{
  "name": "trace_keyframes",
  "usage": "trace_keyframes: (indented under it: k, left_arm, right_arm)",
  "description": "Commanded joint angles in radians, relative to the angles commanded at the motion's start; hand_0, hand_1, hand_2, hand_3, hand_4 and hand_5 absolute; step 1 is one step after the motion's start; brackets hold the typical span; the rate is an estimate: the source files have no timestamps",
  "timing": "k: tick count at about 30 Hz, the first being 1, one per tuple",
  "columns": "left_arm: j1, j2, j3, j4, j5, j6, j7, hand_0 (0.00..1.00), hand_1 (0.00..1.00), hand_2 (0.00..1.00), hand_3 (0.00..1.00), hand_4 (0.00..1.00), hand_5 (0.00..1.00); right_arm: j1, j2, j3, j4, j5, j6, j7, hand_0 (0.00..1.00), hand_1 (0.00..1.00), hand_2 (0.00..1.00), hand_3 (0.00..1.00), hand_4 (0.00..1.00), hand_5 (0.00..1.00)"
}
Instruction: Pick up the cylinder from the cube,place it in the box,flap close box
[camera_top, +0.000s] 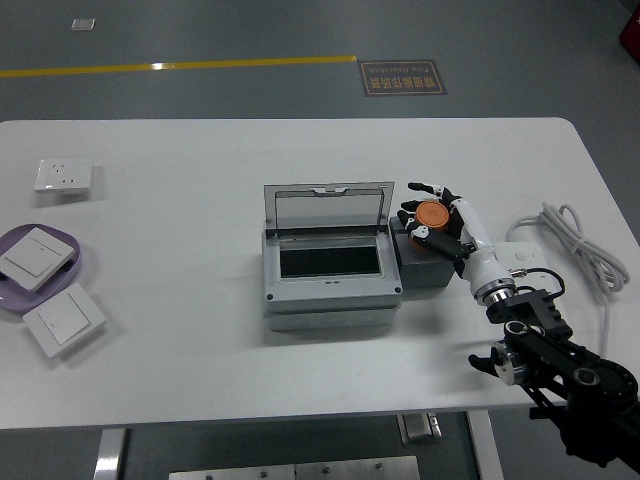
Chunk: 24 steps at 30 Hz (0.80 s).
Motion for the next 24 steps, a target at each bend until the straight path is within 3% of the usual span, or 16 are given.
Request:
trace_keyframes:
  k: [6, 7, 17, 24]
  left_arm:
    - [0.0, 0.0, 0.0, 0.0, 0.0, 0.0, 0.0, 0.615, 0.625, 0.618, 0.64, 0.703, 0.167]
    - [0.0, 0.0, 0.0, 0.0, 0.0, 0.0, 0.0, 0.615, 0.625, 0.618, 0.639, 0.704, 0.168]
    - [-0.001, 0.0, -0.002, 0.0, 0.001, 0.0, 0.0, 0.614, 0.625, 0.618, 0.639, 0.703, 0.167]
    - [0.0, -0.001, -0.002, 0.0, 0.001, 0.0, -0.001, 0.614, 0.625, 0.618, 0.639, 0.704, 0.167]
  right_arm:
    - [-0.001, -0.001, -0.003, 0.001, 0.0, -0.003, -0.005, 0.678, 0.614, 0.519, 0.539, 0.151, 0.002]
    - [-0.001, -0.001, -0.003, 0.001, 0.0, -0.003, -0.006, 0.572, 0.558, 0.475, 0.481, 0.002, 0.002]
    - [-0.001, -0.001, 0.007, 0.019, -0.001, -0.021, -0.006, 0.528, 0.525, 0.448, 0.436, 0.002, 0.002]
    - [-0.006, -0.012, 0.063, 0.073, -0.014, -0.041, 0.002, 0.512, 0.503, 0.437, 0.4, 0.002, 0.002]
